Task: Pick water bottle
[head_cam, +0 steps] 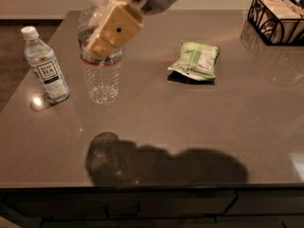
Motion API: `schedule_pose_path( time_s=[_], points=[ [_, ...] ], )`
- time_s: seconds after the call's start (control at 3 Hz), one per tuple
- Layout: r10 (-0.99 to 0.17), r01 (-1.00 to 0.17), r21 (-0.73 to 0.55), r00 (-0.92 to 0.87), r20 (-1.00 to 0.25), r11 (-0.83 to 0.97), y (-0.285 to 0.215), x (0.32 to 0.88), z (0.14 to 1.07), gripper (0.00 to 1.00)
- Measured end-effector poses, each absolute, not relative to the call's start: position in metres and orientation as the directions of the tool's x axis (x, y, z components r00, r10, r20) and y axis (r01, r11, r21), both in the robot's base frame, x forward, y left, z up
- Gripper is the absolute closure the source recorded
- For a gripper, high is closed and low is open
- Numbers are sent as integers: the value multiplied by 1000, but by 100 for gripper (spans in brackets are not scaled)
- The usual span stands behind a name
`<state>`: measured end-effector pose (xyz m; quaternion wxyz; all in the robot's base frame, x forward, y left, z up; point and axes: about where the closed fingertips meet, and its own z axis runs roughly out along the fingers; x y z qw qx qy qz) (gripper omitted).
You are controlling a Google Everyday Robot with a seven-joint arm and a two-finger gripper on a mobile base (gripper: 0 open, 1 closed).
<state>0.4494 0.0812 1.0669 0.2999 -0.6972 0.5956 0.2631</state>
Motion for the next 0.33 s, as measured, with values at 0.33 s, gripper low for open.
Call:
schedule_pose_path(
  time_s=[0.33],
  points=[
    [-671,-988,-109,156,-725,-113,81,449,1069,100]
  ],
)
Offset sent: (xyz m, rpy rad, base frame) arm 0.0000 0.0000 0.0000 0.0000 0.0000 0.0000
